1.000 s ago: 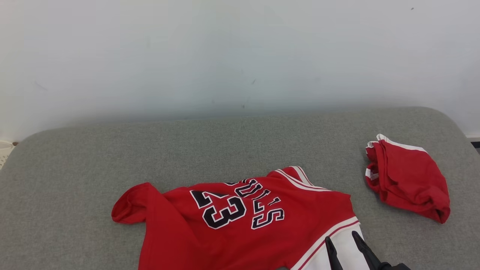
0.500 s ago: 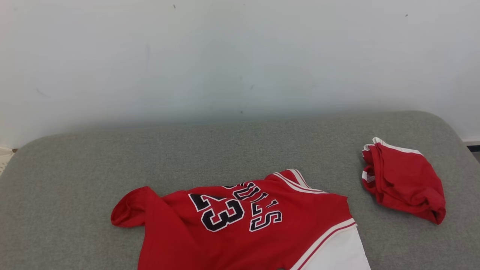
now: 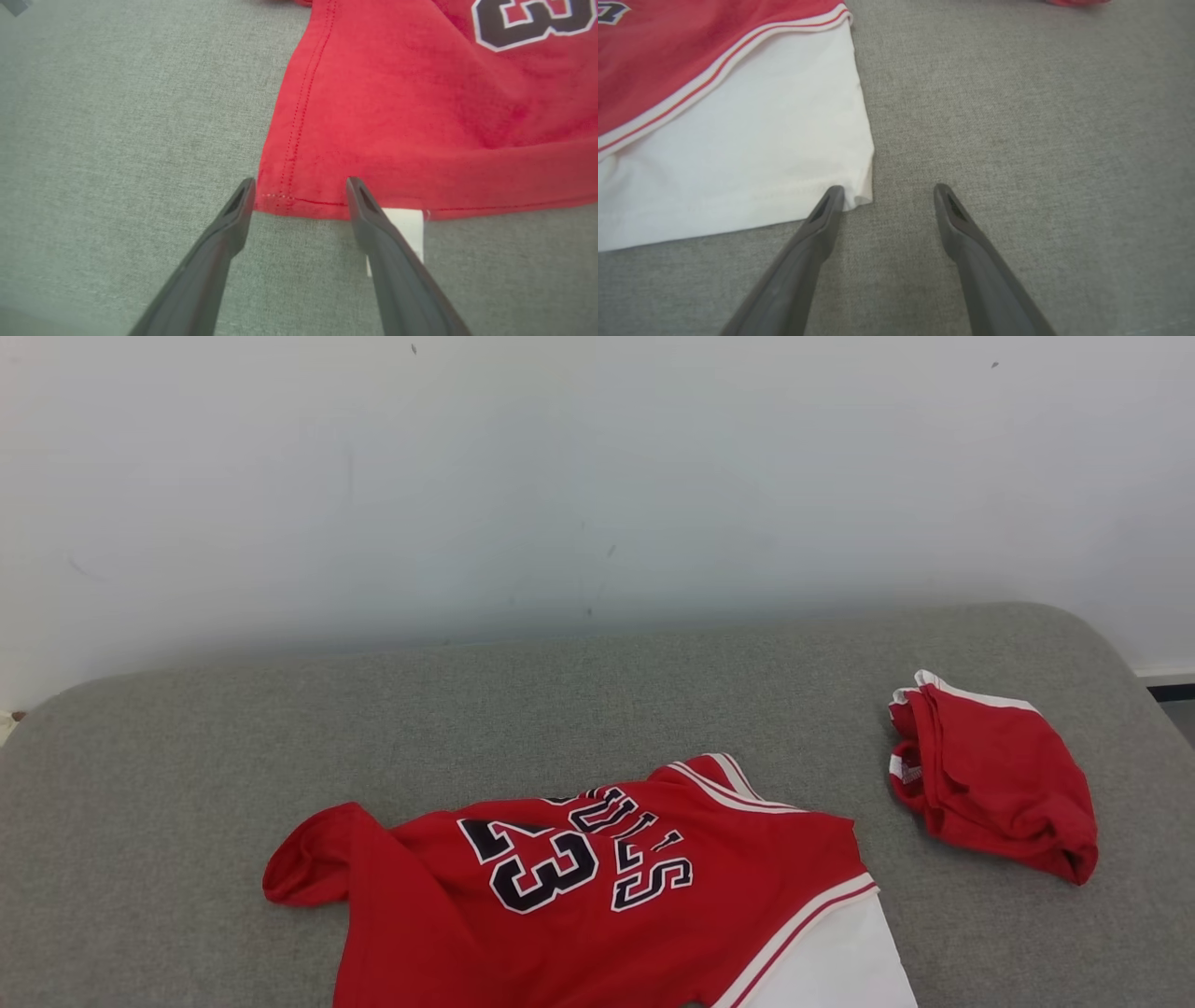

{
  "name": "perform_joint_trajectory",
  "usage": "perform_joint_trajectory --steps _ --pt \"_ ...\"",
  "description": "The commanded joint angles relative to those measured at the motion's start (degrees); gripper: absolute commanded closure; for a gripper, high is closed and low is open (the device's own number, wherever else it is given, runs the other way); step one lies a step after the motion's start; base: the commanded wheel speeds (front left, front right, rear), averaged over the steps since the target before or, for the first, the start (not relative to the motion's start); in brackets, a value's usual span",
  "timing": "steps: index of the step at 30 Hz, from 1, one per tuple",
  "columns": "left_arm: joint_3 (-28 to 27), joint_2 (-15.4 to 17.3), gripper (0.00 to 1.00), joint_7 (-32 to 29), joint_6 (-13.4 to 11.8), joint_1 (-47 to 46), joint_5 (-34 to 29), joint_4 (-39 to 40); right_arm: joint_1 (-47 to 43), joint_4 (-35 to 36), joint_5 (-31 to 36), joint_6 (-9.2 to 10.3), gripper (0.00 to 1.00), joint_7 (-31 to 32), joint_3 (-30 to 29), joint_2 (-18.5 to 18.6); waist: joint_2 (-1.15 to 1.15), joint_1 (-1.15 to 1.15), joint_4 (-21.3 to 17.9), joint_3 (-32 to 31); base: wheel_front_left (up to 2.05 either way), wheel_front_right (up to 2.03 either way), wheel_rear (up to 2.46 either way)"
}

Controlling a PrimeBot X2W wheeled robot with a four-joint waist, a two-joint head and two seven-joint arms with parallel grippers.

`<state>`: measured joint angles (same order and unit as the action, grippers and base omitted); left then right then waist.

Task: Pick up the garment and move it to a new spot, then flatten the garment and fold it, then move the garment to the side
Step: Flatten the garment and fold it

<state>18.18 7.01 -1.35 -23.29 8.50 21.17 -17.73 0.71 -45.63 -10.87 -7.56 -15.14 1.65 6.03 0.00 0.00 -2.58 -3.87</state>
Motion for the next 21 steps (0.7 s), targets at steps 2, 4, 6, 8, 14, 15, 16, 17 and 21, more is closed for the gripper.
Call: perform_joint_trajectory --steps 2,4,6,8,14,15,16,17,21 --pt "-0.2 -0.5 0.00 -1.3 -1.1 -0.7 0.1 -1.1 0.3 0.4 0.8 0.13 0.00 0.2 0.4 -0.1 0.00 0.00 -0.3 0.0 0.00 0.00 0.00" --pt "-0.1 -0.8 0.00 -2.3 -1.9 -1.1 0.3 -1.9 0.3 0.6 1.3 0.13 0.00 0.2 0.7 -0.2 0.00 0.00 -0.5 0.0 0.00 0.00 0.00" --pt "0.1 -1.1 0.27 -2.4 -2.4 -1.5 0.3 -2.3 0.4 1.1 1.7 0.13 0.00 0.2 1.0 -0.3 0.00 0.00 -0.7 0.0 0.00 0.00 0.00" --pt "-0.5 0.5 0.36 -0.4 -1.8 2.4 0.7 -0.5 0.4 1.8 2.3 0.13 0.00 0.1 0.7 -0.2 0.00 0.00 -0.7 -0.1 0.00 0.00 0.00" --pt "-1.1 1.2 0.00 1.6 -4.1 6.9 -0.2 4.9 0.1 3.1 2.8 0.13 0.00 0.1 0.0 -0.1 0.00 0.00 -0.9 0.1 0.00 0.00 0.00" --pt "-1.0 1.2 0.00 1.4 -4.6 7.6 -0.5 5.5 0.1 3.1 2.9 0.13 0.00 0.1 -0.2 -0.1 0.00 0.00 -0.9 0.2 0.00 0.00 0.00" --pt "-0.8 1.2 0.00 1.3 -4.9 7.9 -0.6 6.1 0.0 3.1 2.9 0.13 0.00 0.1 -0.3 0.0 0.00 0.00 -0.9 0.2 0.00 0.00 0.00" --pt "-0.6 1.1 0.00 1.3 -5.1 8.1 -0.8 6.8 0.0 3.1 2.9 0.13 0.00 0.1 -0.4 0.0 0.00 0.00 -0.8 0.3 0.00 0.00 0.00" --pt "0.2 0.8 0.00 1.0 -6.1 8.9 -1.5 8.7 -0.1 3.0 2.8 0.13 0.00 0.1 -0.8 0.0 0.00 0.00 -0.6 0.5 0.00 0.00 0.00"
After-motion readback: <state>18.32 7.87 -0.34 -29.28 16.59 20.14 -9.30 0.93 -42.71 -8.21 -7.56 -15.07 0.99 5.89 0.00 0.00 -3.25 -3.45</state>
